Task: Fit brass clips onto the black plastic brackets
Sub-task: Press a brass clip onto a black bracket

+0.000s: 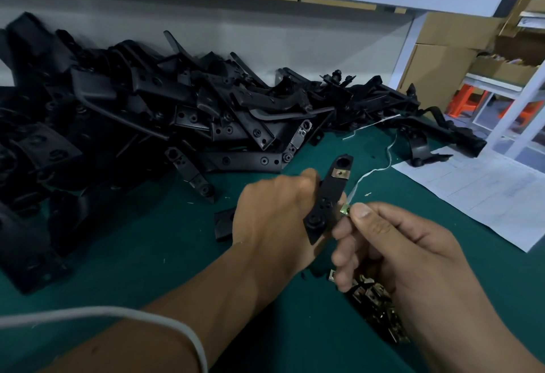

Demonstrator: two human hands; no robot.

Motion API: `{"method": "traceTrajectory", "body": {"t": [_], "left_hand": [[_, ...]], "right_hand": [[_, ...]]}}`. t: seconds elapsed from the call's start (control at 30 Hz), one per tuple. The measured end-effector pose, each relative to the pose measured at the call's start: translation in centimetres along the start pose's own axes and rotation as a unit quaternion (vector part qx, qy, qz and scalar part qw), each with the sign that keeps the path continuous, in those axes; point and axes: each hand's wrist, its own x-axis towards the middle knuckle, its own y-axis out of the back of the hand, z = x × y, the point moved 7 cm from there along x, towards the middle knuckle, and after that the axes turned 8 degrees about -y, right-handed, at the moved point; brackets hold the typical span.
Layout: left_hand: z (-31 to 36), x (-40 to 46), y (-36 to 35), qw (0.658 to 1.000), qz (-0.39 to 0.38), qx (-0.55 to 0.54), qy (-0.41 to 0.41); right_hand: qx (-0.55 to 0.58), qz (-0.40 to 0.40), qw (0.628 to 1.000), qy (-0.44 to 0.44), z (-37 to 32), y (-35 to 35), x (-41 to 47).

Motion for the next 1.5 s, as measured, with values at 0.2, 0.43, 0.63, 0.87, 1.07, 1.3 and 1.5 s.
{"method": "traceTrajectory", "body": {"t": [0.2,0.43,0.63,0.87,1.07,1.3,1.5], "left_hand": [[-0.3,0.0,0.2,1.000,0.005,-0.014,0.019],[0.3,-0.1,0.1,0.999,-0.035,0.016,0.004],[0.0,-0.1,0.3,0.999,-0.030,0.005,0.014],[0.2,0.0,0.4,0.999,-0.030,0.011,0.003],[0.5,0.1,0.4,0.999,-0.047,0.017,-0.008],[0.6,-0.1,0.1,0.997,-0.071,-0.021,-0.036],[0.9,-0.1,0.4,0.996,-0.077,-0.016,-0.044]], "right_hand": [[-0.029,0.000,1.000,0.005,-0.1,0.3,0.3],[-0.028,-0.024,0.999,0.002,-0.1,-0.5,0.1],[-0.026,-0.015,0.999,0.010,-0.2,-0.4,0.0],[-0.028,-0.016,0.999,0.016,-0.3,-0.3,0.0],[-0.056,-0.027,0.998,0.029,-0.7,-0.4,-0.2],[-0.099,-0.077,0.992,0.021,-1.2,-0.4,0.0],[-0.082,-0.069,0.994,0.018,-1.4,-0.3,-0.1]]}}
